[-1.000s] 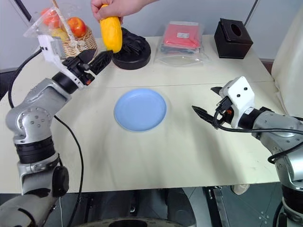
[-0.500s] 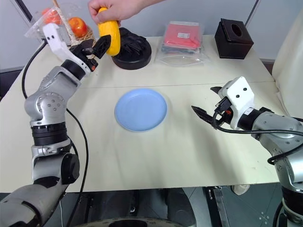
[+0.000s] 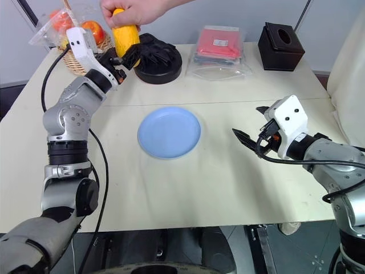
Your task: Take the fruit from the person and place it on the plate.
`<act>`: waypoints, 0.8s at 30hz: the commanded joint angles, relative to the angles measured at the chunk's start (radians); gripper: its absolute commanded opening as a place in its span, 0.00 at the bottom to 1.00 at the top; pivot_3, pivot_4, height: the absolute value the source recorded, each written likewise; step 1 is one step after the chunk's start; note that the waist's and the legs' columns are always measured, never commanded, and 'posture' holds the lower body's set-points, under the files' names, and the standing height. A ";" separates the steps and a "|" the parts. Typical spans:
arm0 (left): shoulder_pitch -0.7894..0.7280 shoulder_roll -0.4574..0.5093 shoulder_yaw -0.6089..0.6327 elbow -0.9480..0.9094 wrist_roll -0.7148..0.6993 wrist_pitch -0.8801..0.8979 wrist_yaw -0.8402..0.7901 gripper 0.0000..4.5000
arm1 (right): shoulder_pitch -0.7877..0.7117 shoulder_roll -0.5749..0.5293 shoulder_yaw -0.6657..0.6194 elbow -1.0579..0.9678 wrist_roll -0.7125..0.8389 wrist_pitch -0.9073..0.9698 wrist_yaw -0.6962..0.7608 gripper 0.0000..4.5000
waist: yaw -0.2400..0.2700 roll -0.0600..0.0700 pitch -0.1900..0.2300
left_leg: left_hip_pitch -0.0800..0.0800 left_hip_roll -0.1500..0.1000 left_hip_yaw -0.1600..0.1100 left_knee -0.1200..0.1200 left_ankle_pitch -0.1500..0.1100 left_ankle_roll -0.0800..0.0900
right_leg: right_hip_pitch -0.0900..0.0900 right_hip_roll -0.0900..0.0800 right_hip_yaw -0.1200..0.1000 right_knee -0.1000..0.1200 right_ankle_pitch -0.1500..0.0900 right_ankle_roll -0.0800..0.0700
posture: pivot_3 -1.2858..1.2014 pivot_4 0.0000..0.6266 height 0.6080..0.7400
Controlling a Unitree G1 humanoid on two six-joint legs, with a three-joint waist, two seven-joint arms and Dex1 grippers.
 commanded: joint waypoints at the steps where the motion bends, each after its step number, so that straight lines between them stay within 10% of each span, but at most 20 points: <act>1: -0.026 0.000 -0.003 -0.014 0.009 -0.023 -0.017 0.80 | -0.001 0.002 -0.038 -0.039 0.008 -0.007 -0.008 1.00 | -0.001 0.000 0.000 | 0.000 0.000 0.000 0.000 0.000 0.000 | 0.000 0.000 0.000 0.000 0.000 0.000 | 0.52 0.24 1.00; 4: -0.025 -0.005 -0.002 -0.022 0.001 -0.009 -0.029 0.56 | 0.002 0.003 -0.037 -0.042 0.008 -0.006 -0.011 1.00 | -0.001 0.000 0.000 | 0.000 0.000 0.000 0.000 0.000 0.000 | 0.000 0.000 0.000 0.000 0.000 0.000 | 0.52 0.24 1.00; 24: 0.041 0.003 -0.166 -0.026 0.006 0.358 -0.105 0.56 | 0.011 0.022 -0.018 -0.056 0.006 0.003 -0.036 1.00 | -0.001 0.000 0.000 | 0.000 0.000 -0.001 0.000 0.000 0.000 | 0.000 0.000 0.000 0.001 0.000 0.000 | 0.52 0.24 1.00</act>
